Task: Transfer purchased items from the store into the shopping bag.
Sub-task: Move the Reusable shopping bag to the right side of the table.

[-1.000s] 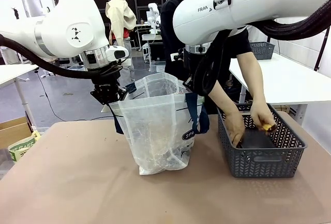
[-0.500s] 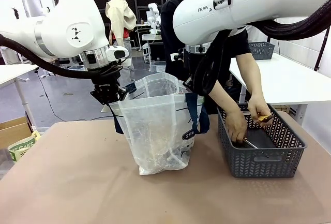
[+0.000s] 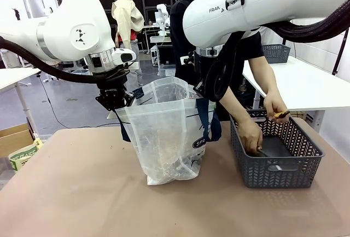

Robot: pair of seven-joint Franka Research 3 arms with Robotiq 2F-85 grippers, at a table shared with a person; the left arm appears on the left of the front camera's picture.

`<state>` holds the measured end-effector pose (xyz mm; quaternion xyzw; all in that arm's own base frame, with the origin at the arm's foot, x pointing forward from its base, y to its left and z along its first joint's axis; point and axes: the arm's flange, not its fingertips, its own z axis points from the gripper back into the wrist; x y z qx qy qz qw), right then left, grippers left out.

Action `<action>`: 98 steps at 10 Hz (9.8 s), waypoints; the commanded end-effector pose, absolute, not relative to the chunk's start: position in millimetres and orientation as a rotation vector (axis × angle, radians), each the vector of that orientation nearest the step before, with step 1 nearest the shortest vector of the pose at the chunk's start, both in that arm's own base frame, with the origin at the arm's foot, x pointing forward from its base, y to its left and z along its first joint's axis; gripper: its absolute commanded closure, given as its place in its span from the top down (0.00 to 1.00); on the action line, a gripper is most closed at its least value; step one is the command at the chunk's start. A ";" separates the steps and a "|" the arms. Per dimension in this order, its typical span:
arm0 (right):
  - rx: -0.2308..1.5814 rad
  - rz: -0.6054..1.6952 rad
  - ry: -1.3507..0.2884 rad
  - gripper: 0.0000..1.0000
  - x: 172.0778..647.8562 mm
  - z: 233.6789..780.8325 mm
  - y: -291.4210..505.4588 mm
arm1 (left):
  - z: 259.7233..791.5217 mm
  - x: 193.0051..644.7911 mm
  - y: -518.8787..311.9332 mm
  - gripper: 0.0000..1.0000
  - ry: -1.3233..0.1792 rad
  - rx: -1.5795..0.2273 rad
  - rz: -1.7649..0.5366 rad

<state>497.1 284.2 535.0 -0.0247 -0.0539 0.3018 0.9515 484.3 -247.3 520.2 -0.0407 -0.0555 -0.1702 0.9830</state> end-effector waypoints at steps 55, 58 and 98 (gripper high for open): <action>-0.051 0.613 -0.109 0.00 497.2 534.5 283.5 | 519.8 484.5 -247.1 0.00 -0.111 -0.082 -0.342; -0.051 0.613 -0.109 0.00 497.2 534.5 283.5 | 519.8 484.5 -247.1 0.00 -0.111 -0.082 -0.342; 0.112 0.349 -0.013 0.00 509.4 550.3 318.9 | 527.4 496.3 -276.8 0.00 -0.138 -0.208 -0.246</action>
